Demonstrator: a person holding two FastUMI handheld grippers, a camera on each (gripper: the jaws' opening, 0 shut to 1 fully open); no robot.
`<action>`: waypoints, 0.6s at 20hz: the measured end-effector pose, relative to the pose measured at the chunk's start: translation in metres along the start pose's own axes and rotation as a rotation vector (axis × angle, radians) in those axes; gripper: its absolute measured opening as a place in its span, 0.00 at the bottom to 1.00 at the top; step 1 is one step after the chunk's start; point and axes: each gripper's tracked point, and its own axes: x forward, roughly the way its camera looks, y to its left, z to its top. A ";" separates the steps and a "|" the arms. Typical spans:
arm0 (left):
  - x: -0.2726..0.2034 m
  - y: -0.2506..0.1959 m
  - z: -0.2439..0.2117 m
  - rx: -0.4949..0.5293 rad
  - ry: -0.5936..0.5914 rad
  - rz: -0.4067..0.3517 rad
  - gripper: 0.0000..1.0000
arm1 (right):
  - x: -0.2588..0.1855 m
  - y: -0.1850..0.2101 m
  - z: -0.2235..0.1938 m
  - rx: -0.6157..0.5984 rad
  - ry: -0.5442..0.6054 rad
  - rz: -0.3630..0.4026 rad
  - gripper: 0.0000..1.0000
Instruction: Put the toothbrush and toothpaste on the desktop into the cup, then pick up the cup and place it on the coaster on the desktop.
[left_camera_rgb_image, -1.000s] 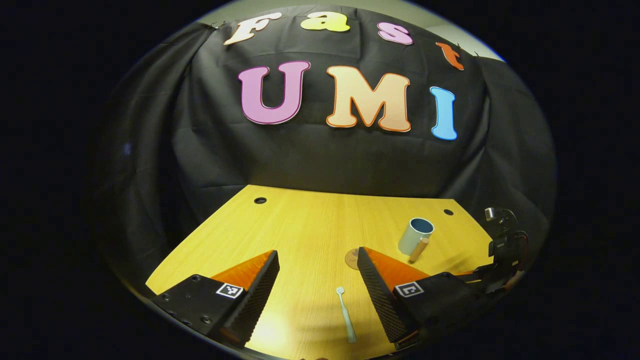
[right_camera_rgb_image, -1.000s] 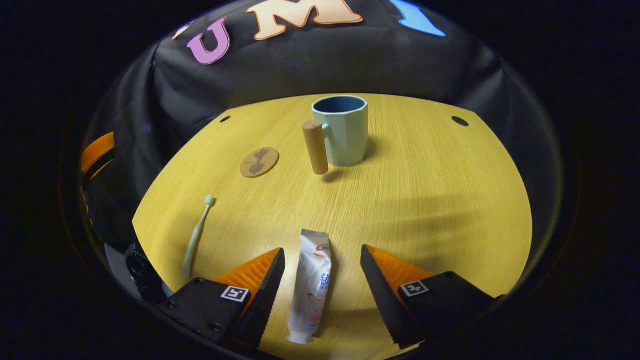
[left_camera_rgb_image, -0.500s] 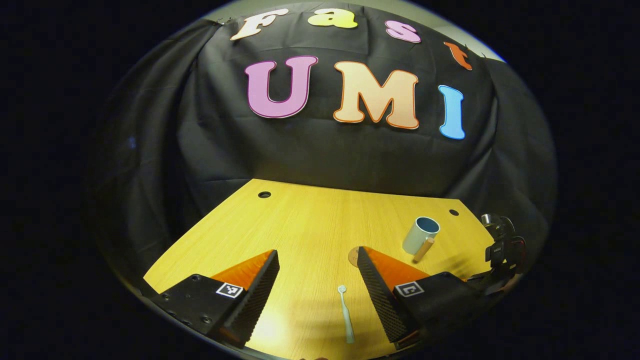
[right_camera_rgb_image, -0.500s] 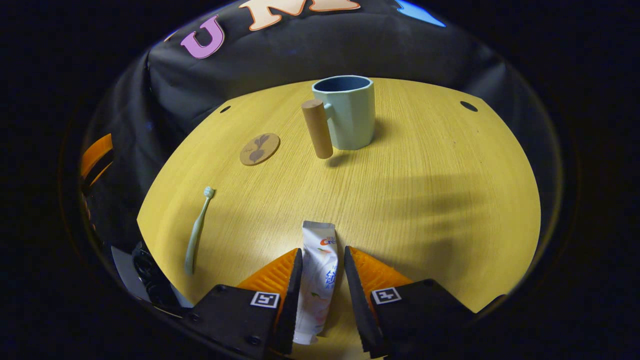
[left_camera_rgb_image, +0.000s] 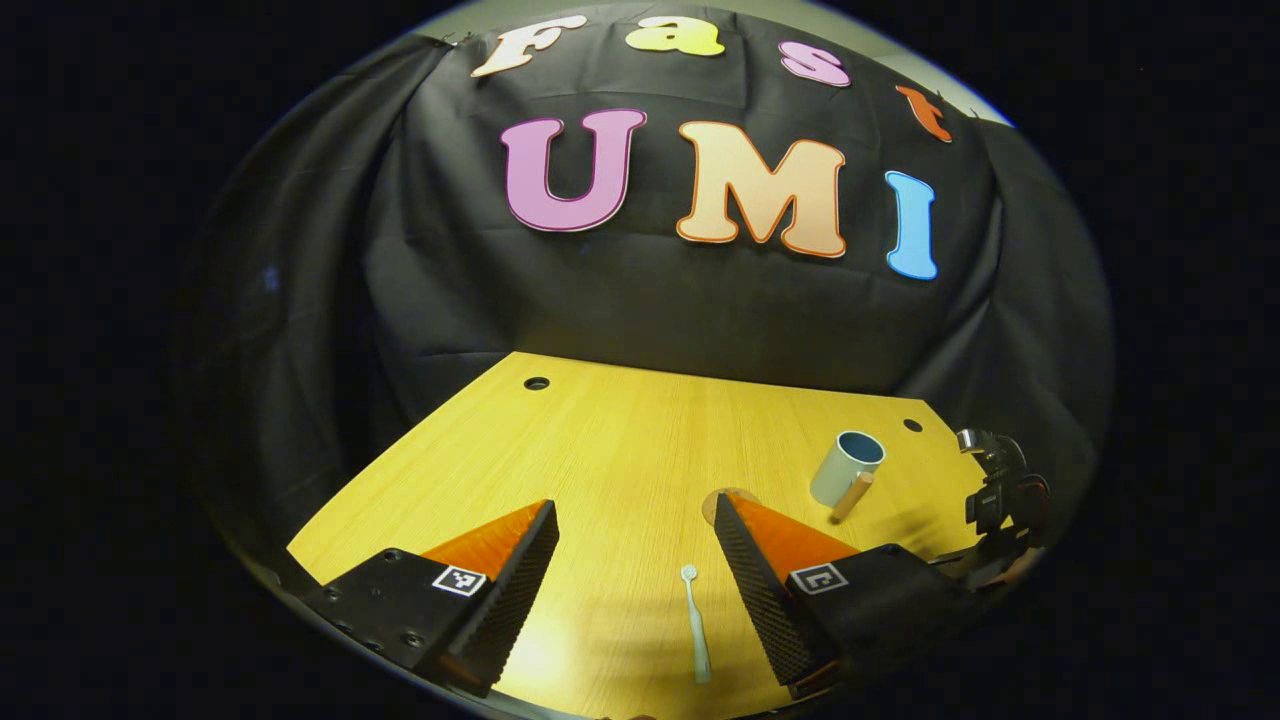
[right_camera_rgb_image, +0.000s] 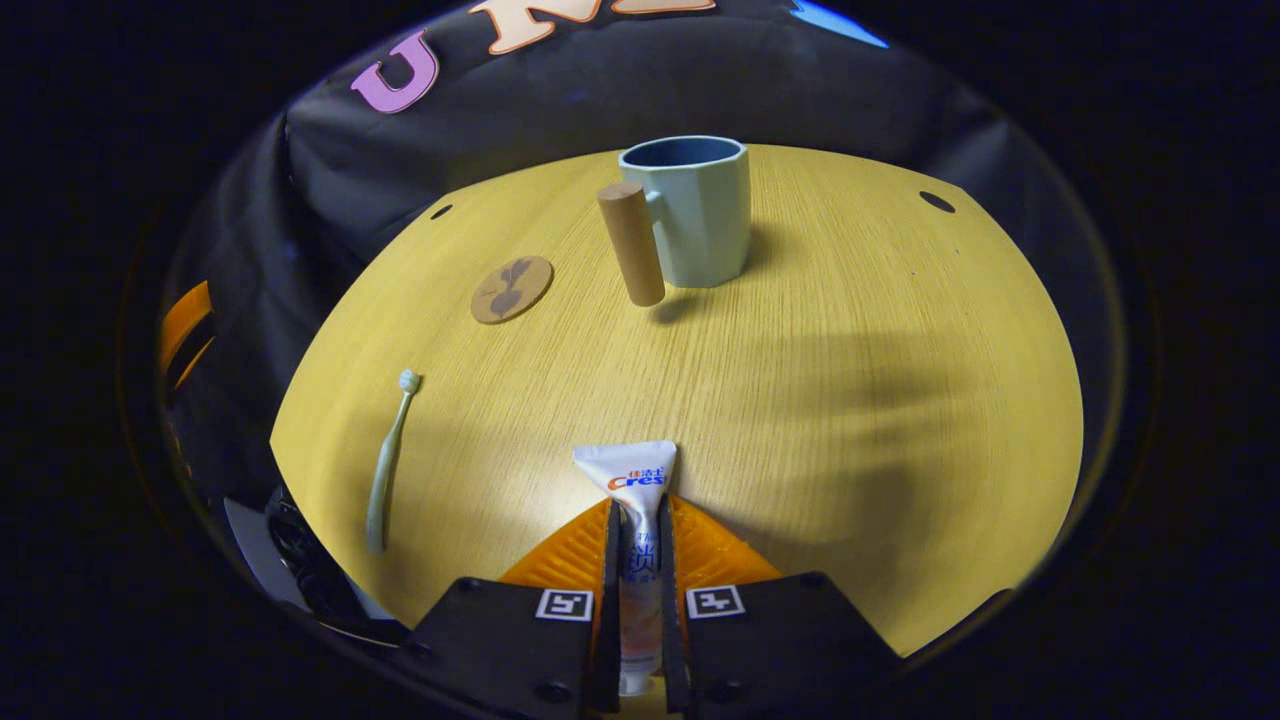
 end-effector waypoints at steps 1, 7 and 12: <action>0.000 -0.001 -0.001 -0.005 0.002 -0.003 0.94 | 0.002 -0.001 0.001 -0.001 -0.002 -0.003 0.17; 0.006 -0.003 -0.010 -0.010 0.033 -0.019 0.94 | 0.002 0.000 0.001 0.015 0.019 -0.010 0.13; 0.016 -0.017 -0.035 -0.008 0.110 -0.070 0.93 | 0.003 0.000 0.001 0.014 0.023 -0.015 0.13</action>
